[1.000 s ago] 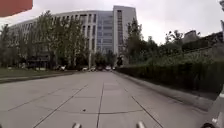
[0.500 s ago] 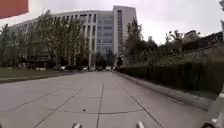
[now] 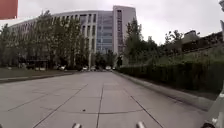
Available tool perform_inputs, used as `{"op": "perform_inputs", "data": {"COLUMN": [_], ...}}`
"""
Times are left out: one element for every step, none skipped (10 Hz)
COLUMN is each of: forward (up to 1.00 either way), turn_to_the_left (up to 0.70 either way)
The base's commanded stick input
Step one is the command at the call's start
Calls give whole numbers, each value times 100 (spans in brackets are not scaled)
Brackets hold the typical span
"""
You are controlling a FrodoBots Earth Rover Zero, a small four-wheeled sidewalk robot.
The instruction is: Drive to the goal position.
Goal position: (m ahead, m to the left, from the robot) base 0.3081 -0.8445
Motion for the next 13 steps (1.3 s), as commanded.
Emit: {"op": "perform_inputs", "data": {"forward": [0, 0, 0, 0, 0, 0, 0, 0, 0, 0, 0, 0, 0], "turn_to_the_left": [-70, -70, -70, -70, -65, -56, 0, 0, 0, -8, -62, -70, -70]}}
